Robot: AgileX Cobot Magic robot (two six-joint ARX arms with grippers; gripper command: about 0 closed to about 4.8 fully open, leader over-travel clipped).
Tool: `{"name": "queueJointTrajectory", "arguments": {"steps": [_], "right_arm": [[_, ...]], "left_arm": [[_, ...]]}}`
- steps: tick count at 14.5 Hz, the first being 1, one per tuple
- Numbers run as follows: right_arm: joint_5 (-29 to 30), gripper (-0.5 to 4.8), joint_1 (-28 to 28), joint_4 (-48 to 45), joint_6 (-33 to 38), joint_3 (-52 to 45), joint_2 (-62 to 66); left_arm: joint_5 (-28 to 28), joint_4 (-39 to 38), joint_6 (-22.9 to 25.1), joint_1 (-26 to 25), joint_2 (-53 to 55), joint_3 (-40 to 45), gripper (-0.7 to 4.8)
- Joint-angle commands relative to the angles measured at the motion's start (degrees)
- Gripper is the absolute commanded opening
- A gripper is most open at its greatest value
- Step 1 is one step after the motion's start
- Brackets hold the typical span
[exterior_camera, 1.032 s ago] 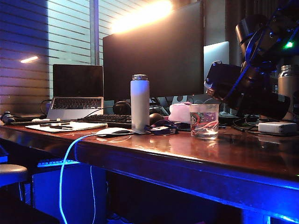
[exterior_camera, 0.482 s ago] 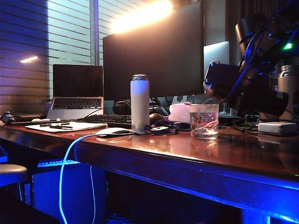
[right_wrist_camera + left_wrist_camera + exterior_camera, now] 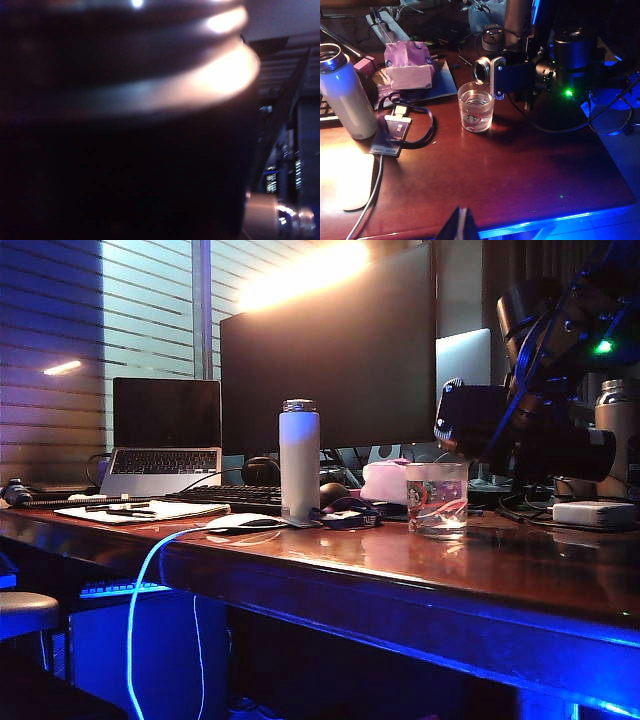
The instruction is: Pick up the black thermos, pour a little water from inside into the glass cup, then place the black thermos back on the table.
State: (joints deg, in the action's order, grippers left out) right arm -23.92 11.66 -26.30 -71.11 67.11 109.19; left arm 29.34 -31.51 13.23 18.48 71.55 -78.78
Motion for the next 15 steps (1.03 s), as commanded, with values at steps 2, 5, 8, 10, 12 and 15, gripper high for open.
{"name": "queueJointTrajectory", "arguments": {"steps": [2,5,8,10,12,15], "right_arm": [[-0.4,0.45,0.0,-3.9,-4.2,0.8,-0.9],[-0.4,0.45,0.0,-3.9,-4.9,0.8,-0.9],[-0.4,0.45,0.0,-3.9,-4.8,0.8,-0.9],[-0.1,0.45,0.0,-4.0,-4.8,0.8,-0.9],[-0.1,0.45,0.0,-4.0,-4.8,0.8,-0.9],[0.1,0.45,0.1,-4.0,-4.8,0.8,-0.9]], "left_arm": [[0.4,0.7,-0.2,0.0,-0.2,-0.3,-0.03],[0.4,0.7,-0.2,0.0,-0.2,-0.3,-0.03],[0.4,0.7,-0.2,0.0,-0.2,-0.3,-0.03],[0.4,0.7,-0.2,0.0,-0.2,-0.3,-0.03],[0.4,0.7,-0.2,0.0,-0.2,-0.3,-0.03],[0.4,0.7,-0.2,0.0,-0.2,-0.3,-0.03]]}}
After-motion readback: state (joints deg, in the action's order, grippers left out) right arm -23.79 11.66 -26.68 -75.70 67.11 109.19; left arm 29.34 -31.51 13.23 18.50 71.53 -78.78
